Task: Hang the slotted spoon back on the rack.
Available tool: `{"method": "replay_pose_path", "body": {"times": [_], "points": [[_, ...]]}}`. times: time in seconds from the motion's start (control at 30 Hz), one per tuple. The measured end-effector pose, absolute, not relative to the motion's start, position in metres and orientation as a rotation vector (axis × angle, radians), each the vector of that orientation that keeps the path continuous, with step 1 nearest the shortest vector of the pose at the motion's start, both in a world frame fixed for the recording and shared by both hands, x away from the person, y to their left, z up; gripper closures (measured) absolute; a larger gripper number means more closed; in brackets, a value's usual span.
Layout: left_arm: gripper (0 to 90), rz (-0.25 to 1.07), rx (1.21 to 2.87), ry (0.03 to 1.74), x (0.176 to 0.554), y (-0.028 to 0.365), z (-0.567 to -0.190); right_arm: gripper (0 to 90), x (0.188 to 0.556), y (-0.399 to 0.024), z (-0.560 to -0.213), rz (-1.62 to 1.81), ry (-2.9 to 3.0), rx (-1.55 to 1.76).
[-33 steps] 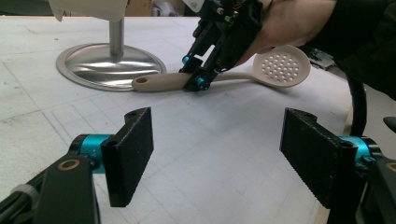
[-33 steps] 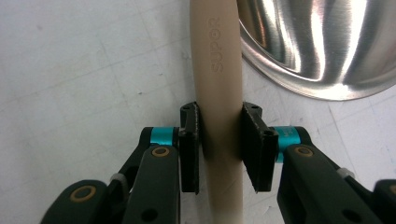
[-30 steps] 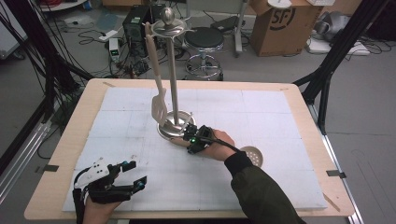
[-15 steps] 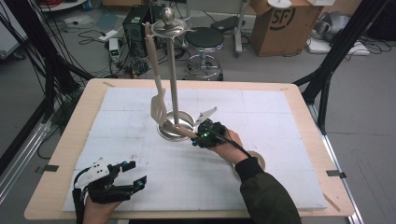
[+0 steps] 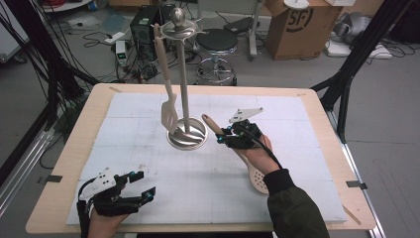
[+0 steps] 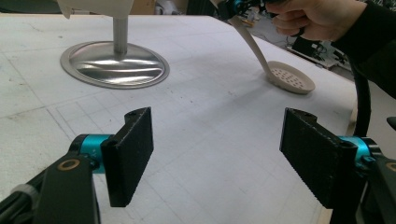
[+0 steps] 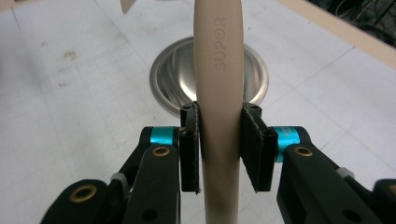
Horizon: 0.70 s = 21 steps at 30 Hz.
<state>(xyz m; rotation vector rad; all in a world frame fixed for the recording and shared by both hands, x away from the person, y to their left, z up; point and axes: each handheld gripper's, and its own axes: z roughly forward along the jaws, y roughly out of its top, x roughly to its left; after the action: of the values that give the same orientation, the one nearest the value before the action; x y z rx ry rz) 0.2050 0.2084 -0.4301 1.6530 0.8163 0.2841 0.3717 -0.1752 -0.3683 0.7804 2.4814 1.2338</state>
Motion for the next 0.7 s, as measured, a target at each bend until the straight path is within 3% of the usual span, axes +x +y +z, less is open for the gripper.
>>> {"method": "replay_pose_path", "body": {"times": [0.7], "points": [[26.5, 0.291, 1.654, 0.817, 0.205, 0.208, -0.430, 70.9, 0.361, -0.194, -0.343, 1.572, 2.246, 0.733]]}}
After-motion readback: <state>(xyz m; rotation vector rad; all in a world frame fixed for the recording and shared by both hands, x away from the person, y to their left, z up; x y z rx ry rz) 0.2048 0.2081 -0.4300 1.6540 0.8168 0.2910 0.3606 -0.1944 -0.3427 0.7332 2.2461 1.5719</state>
